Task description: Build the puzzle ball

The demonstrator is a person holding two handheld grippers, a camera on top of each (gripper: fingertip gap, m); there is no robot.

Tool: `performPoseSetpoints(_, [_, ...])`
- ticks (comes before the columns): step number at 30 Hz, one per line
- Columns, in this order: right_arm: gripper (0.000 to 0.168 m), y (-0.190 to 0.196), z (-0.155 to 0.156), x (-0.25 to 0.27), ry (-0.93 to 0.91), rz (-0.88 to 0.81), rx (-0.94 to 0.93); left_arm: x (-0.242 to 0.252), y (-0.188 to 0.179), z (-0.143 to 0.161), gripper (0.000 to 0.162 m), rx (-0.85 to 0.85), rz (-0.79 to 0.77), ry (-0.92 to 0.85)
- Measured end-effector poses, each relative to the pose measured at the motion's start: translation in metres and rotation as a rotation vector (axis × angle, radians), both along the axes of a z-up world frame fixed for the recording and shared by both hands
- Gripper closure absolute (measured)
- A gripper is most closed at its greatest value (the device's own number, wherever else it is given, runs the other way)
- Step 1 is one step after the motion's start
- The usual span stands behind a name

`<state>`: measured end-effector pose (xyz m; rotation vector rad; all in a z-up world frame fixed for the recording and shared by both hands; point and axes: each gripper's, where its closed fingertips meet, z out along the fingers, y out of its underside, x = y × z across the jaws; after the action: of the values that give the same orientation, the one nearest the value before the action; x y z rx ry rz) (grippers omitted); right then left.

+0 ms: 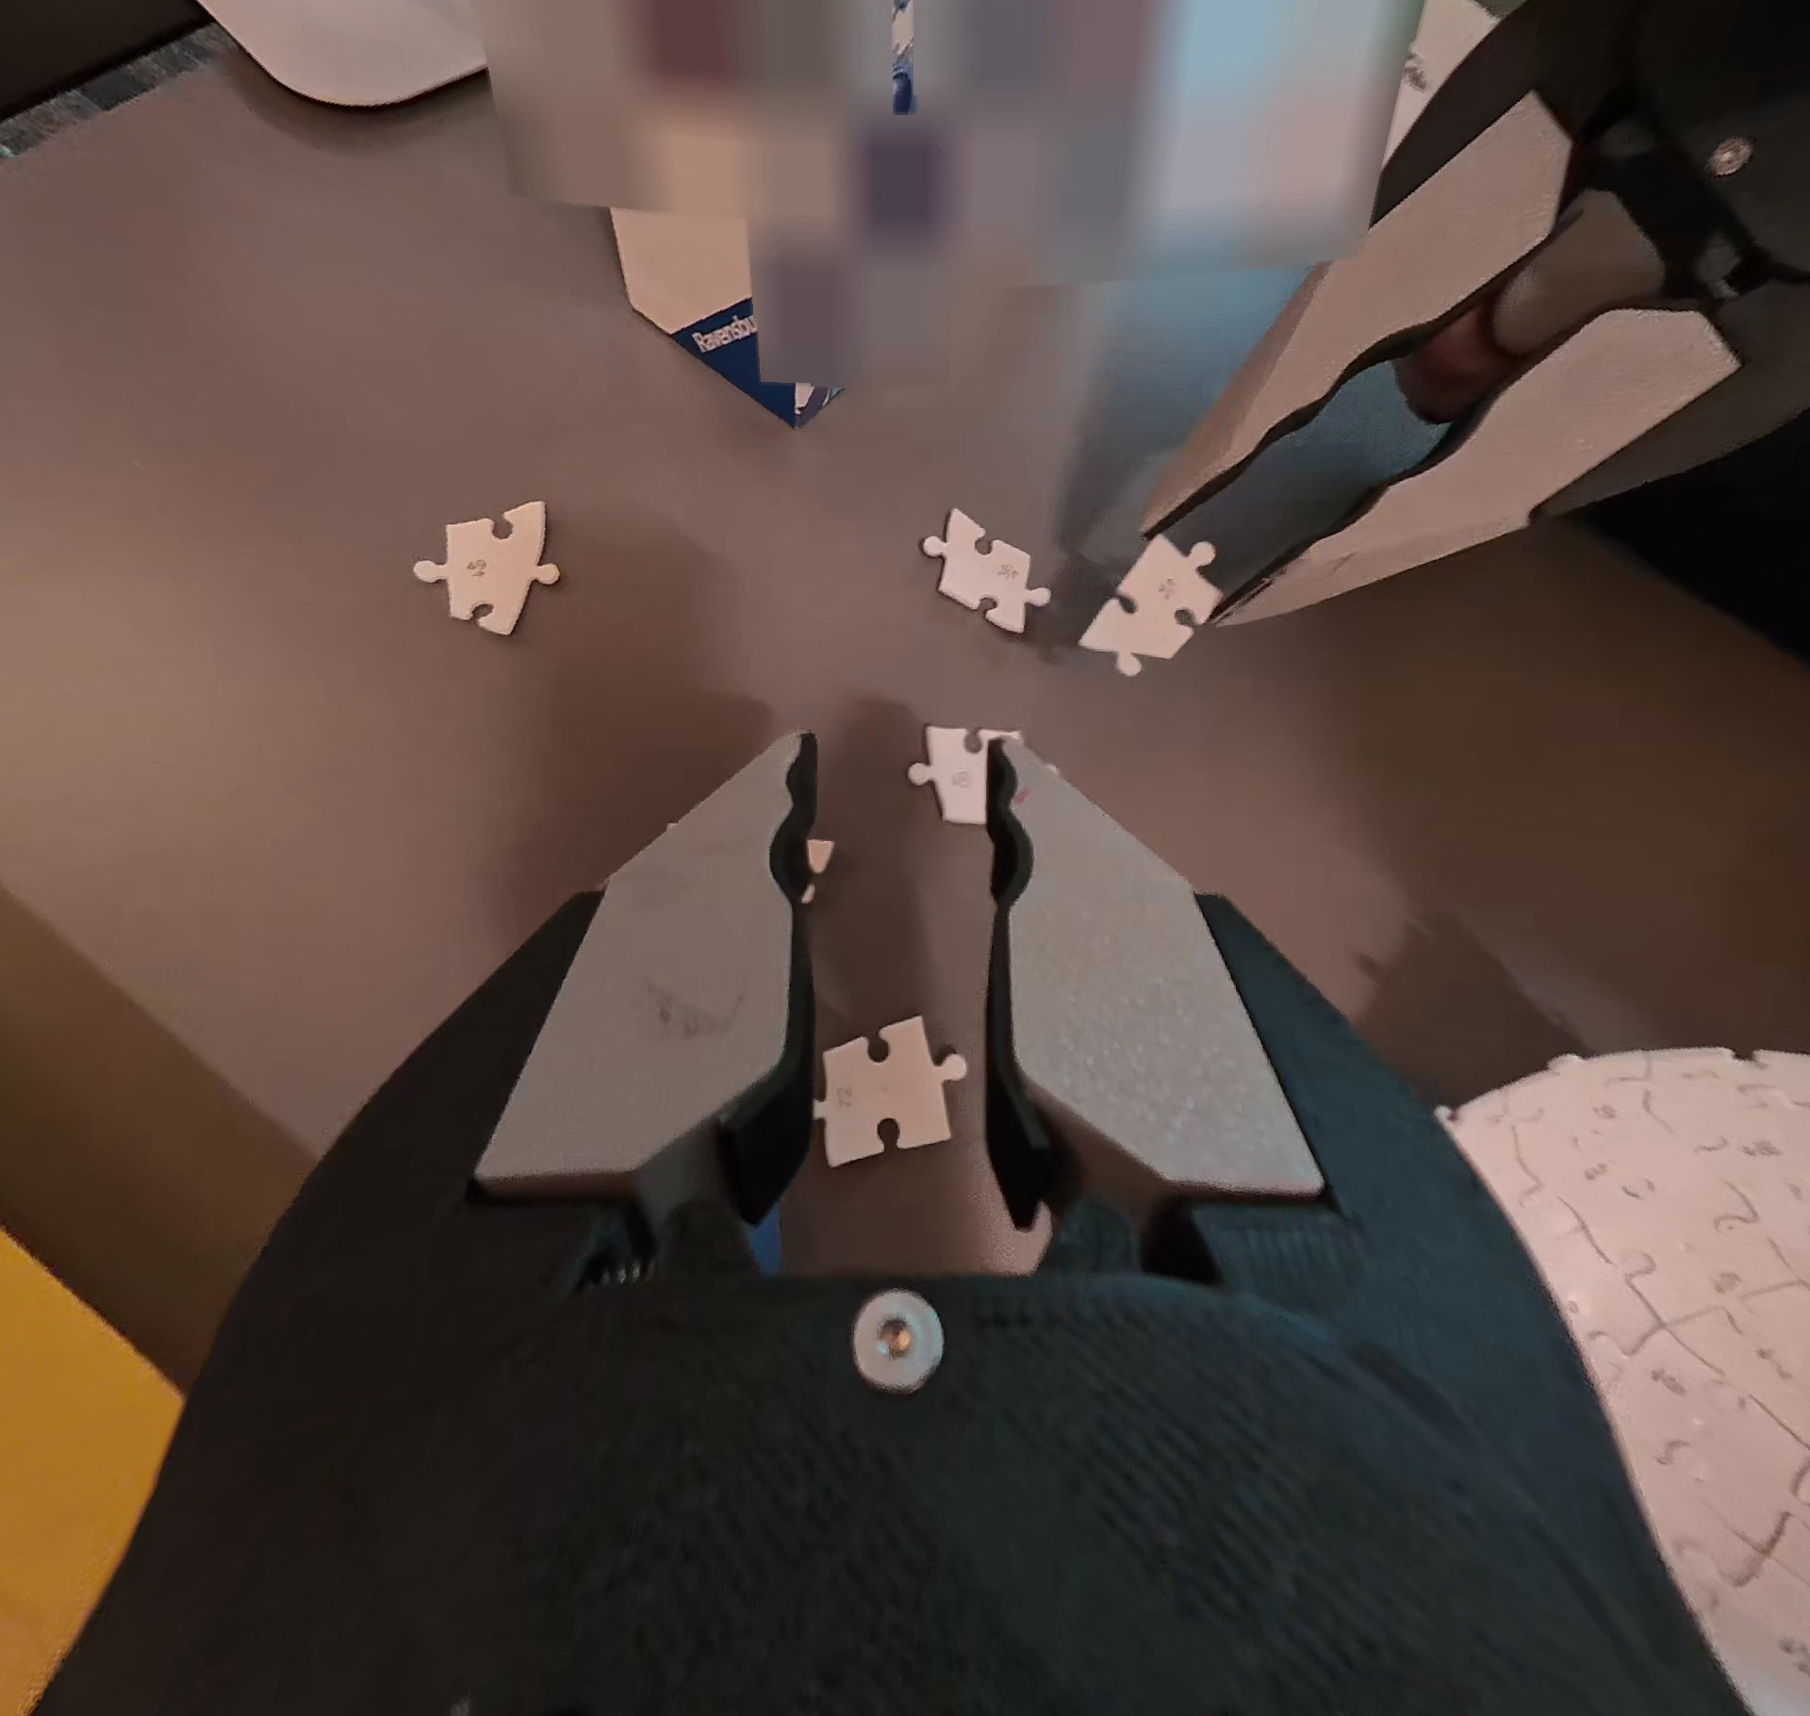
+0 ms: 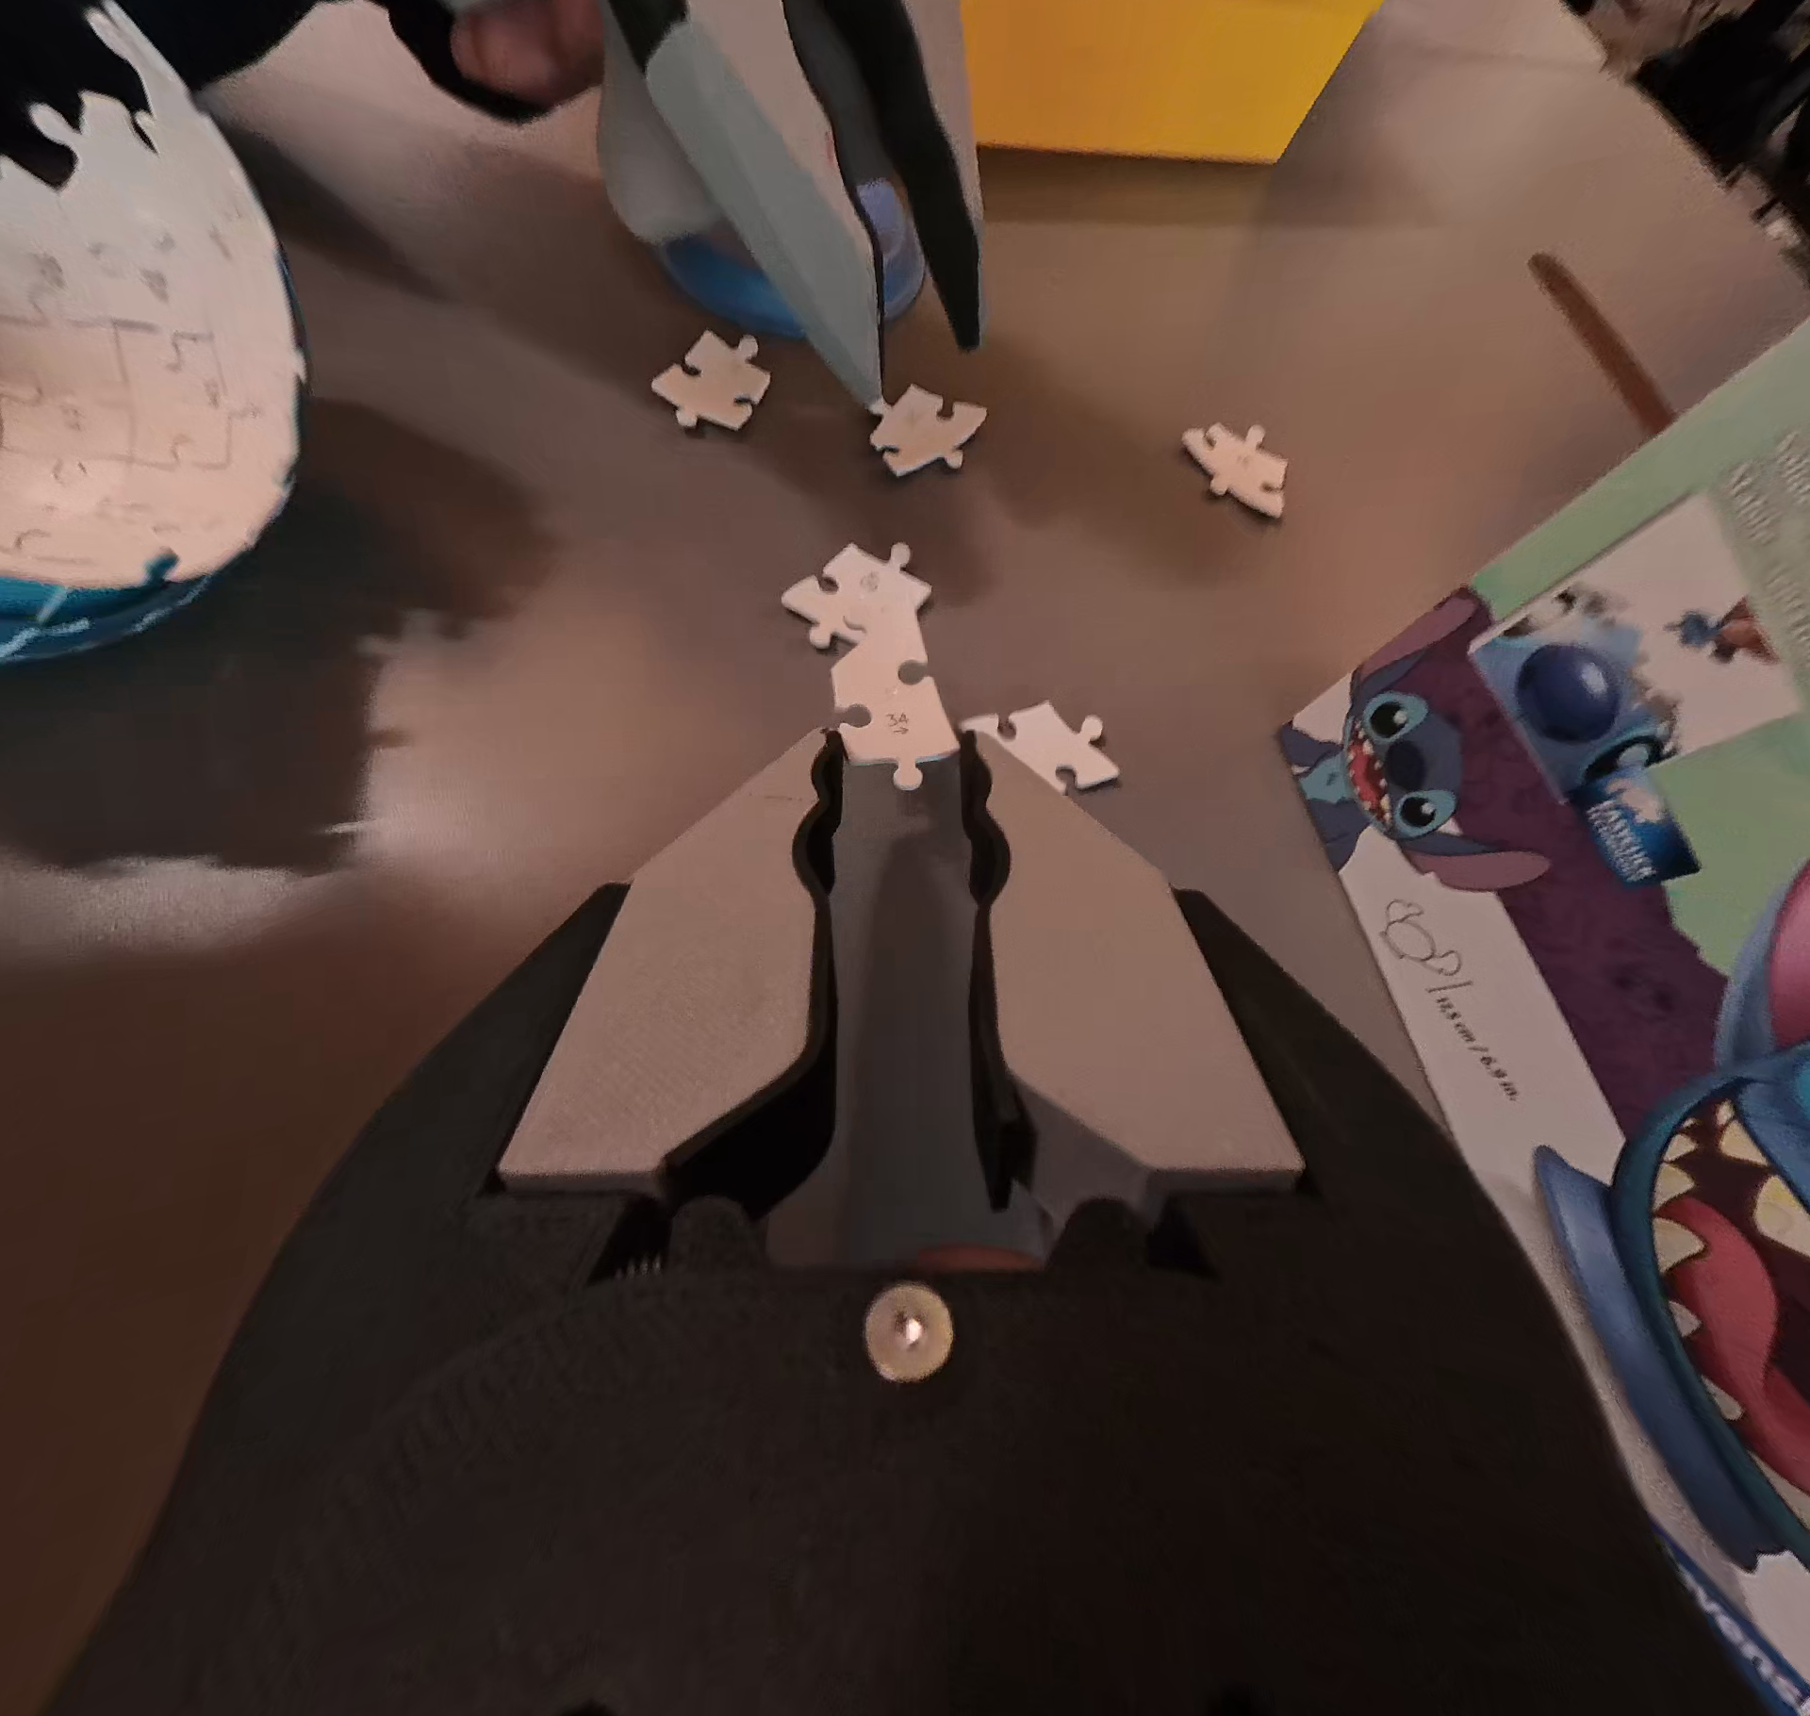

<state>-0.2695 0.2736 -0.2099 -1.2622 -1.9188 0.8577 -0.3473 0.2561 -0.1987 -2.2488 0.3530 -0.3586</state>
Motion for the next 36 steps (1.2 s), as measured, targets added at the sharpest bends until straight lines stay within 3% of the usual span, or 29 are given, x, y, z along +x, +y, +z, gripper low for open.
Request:
performPoseSetpoints(1, [0.147, -0.003, 0.004, -0.003, 0.022, -0.001, 0.014, 0.003, 0.000, 0.001, 0.129, -0.003, -0.009, -0.027])
performPoseSetpoints(6, [0.147, -0.016, 0.010, -0.013, 0.079, 0.004, 0.099, 0.015, -0.001, 0.009, 0.129, 0.003, -0.046, -0.158])
performPoseSetpoints(10, [0.147, -0.025, 0.008, -0.017, 0.082, 0.020, 0.096, 0.012, 0.001, 0.006, 0.129, -0.003, -0.036, -0.167])
performPoseSetpoints(36, [0.148, -0.013, 0.023, -0.026, 0.183, -0.088, 0.154, 0.023, 0.003, 0.006, 0.121, -0.065, -0.043, -0.419])
